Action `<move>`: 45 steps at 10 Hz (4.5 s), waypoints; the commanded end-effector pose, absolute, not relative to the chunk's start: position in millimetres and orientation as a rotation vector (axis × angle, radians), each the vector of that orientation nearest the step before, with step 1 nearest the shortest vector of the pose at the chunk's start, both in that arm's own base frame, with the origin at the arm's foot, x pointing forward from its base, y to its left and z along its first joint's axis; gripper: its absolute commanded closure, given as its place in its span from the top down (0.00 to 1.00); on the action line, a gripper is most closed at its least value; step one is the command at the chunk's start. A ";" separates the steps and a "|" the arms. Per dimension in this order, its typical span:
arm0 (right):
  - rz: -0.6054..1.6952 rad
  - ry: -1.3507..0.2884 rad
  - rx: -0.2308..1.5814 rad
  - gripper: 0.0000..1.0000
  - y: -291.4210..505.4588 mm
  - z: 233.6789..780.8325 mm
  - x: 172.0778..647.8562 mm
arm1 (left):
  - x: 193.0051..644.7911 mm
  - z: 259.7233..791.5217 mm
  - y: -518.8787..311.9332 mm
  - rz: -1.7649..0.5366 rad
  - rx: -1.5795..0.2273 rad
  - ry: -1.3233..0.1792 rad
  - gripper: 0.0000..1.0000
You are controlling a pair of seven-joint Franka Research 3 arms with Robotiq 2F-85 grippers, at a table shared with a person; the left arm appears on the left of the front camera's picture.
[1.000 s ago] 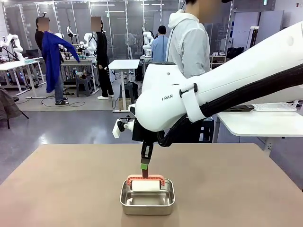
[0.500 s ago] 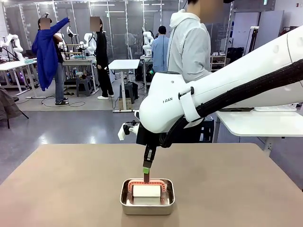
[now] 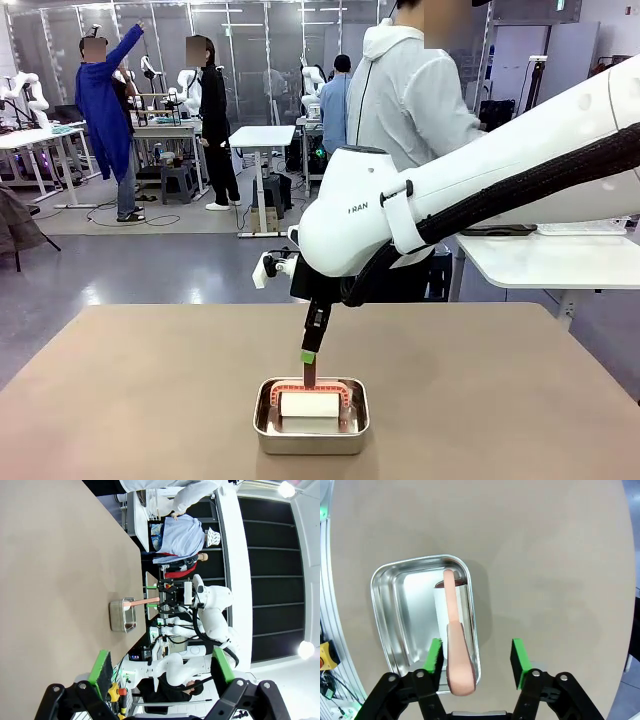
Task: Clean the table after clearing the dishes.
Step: Place the Lint Roller back on top of the Airtight Container.
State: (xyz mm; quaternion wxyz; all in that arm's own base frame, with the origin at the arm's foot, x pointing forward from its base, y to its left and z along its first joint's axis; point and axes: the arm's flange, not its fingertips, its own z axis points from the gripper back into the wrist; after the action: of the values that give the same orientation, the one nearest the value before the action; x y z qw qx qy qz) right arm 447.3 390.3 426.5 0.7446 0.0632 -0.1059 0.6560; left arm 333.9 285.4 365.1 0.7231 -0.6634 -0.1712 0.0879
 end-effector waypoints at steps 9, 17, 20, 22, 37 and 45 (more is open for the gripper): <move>1.448 -0.279 0.125 1.00 390.4 447.8 449.7 | 328.5 367.6 284.4 0.191 -1.458 -0.371 1.00; 1.453 -0.275 0.118 1.00 390.0 447.4 450.9 | 328.5 367.6 284.4 0.191 -1.458 -0.371 1.00; 1.202 -0.260 0.450 1.00 337.8 505.2 467.2 | 328.5 367.6 284.4 0.191 -1.458 -0.371 1.00; 0.908 -0.299 0.805 1.00 252.5 517.3 475.5 | 328.5 367.6 284.4 0.191 -1.458 -0.371 1.00; -0.301 -0.595 1.440 1.00 -283.0 408.6 284.3 | 328.5 367.6 284.4 0.191 -1.458 -0.371 1.00; -0.301 -0.595 1.440 1.00 -283.0 408.6 284.3 | 328.5 367.6 284.4 0.191 -1.458 -0.371 1.00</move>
State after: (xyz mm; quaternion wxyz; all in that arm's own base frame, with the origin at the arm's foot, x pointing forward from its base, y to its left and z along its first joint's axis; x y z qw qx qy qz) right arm 284.7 -282.1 405.8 0.6991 0.6476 -0.2675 -0.1425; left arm 334.5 284.5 365.0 0.7231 -0.6638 -0.1703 0.0870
